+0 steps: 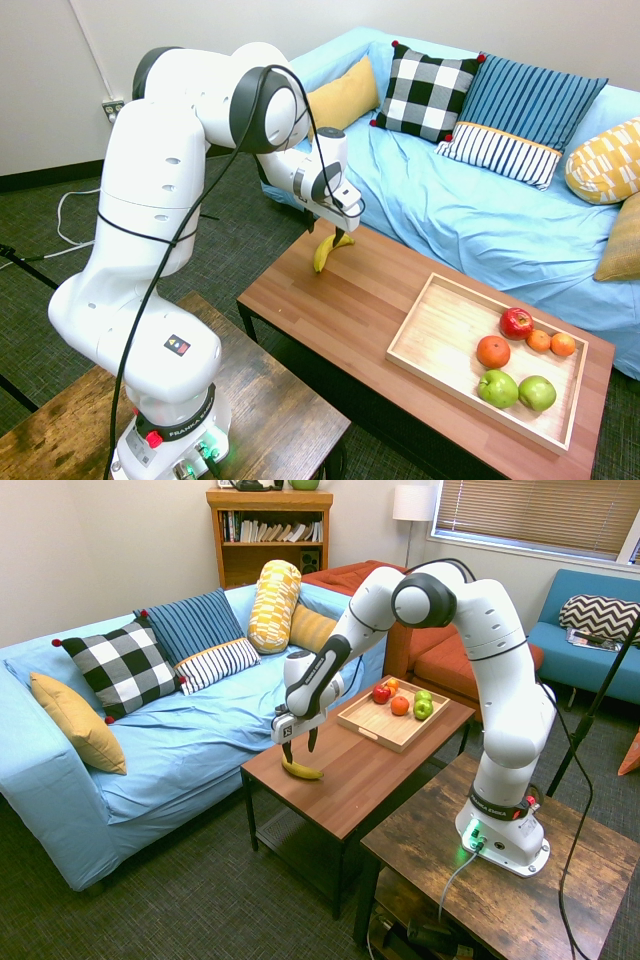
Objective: Put banana in the tray
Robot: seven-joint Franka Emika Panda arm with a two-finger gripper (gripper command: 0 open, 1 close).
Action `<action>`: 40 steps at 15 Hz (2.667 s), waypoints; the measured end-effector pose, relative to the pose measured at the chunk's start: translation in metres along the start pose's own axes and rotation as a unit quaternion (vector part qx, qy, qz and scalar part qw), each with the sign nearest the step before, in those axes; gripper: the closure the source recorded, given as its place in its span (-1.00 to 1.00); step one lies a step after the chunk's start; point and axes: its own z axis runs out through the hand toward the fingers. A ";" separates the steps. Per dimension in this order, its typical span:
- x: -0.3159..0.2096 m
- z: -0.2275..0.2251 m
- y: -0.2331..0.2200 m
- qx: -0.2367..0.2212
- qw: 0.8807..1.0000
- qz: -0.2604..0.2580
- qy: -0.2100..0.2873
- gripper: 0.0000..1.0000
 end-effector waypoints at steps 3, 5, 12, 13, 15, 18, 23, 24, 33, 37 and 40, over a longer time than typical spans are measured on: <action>0.008 0.023 -0.008 -0.007 1.000 0.005 0.001 -1.00; 0.010 0.035 -0.012 -0.009 1.000 0.008 -0.002 1.00; 0.011 0.052 -0.015 -0.015 1.000 0.012 -0.005 1.00; 0.010 0.054 -0.015 -0.016 1.000 0.011 -0.006 1.00; 0.008 0.054 -0.018 -0.016 1.000 0.008 -0.005 1.00; 0.008 0.055 -0.019 -0.016 1.000 0.007 -0.003 1.00; 0.010 0.051 -0.020 -0.014 1.000 0.008 -0.001 1.00; 0.011 0.046 -0.021 -0.012 1.000 0.007 0.002 1.00; 0.063 -0.072 0.008 -0.006 0.998 0.040 0.056 1.00; 0.128 -0.112 0.089 -0.010 0.990 0.110 0.082 1.00; 0.165 -0.122 0.151 -0.016 0.983 0.164 0.085 1.00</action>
